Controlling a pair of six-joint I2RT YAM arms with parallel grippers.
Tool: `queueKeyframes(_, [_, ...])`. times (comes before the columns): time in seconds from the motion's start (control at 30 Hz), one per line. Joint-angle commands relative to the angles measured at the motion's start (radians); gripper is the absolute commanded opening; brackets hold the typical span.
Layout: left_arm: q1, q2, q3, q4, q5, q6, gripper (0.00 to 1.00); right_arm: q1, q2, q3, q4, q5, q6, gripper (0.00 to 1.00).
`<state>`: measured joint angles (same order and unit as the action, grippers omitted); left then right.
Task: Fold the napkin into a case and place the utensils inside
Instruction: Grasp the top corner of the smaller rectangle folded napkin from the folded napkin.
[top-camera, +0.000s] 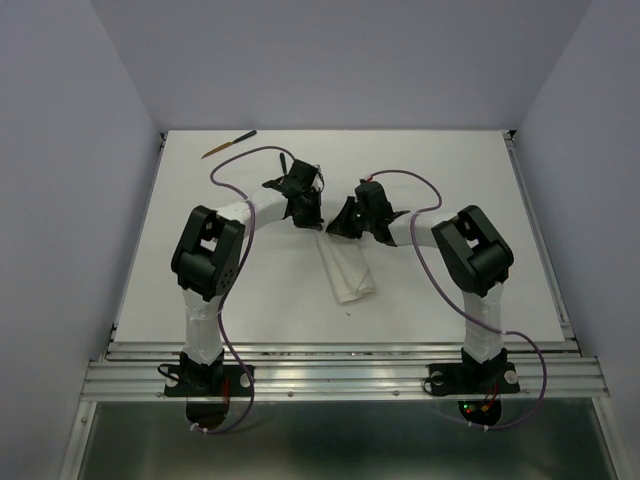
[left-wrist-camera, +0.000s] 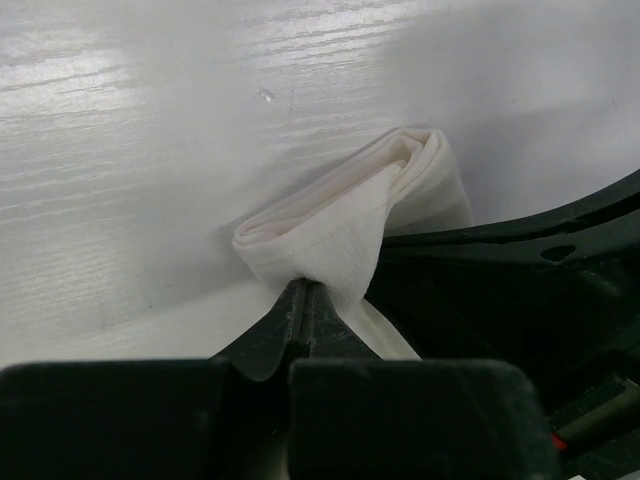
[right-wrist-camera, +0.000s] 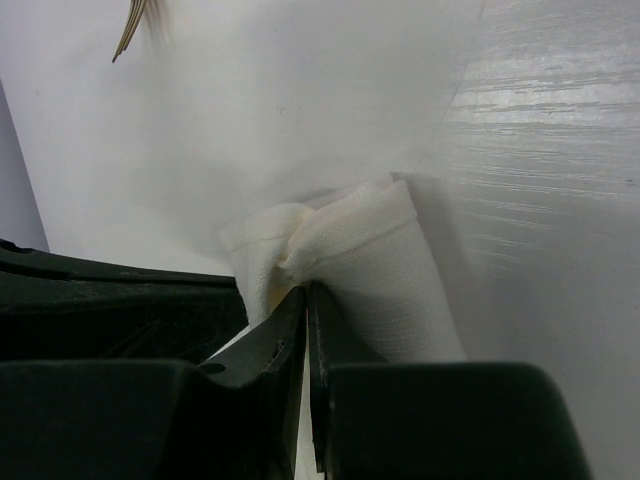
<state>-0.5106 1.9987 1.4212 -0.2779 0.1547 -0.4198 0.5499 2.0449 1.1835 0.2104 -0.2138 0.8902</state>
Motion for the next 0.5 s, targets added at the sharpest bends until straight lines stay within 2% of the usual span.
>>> queueKeyframes(0.0, [-0.008, 0.006, 0.024, 0.023, 0.014, 0.001, 0.00, 0.002, 0.003, 0.024, -0.002, 0.010, -0.007, 0.10])
queueKeyframes(0.33, [-0.025, 0.049, 0.041, 0.013, 0.020, -0.010, 0.00, 0.002, 0.008, 0.041, -0.029, 0.002, -0.022, 0.10])
queueKeyframes(0.47, [-0.028, 0.000, 0.035, -0.010, -0.033, -0.017, 0.00, 0.002, -0.049, 0.042, -0.055, 0.001, -0.043, 0.10])
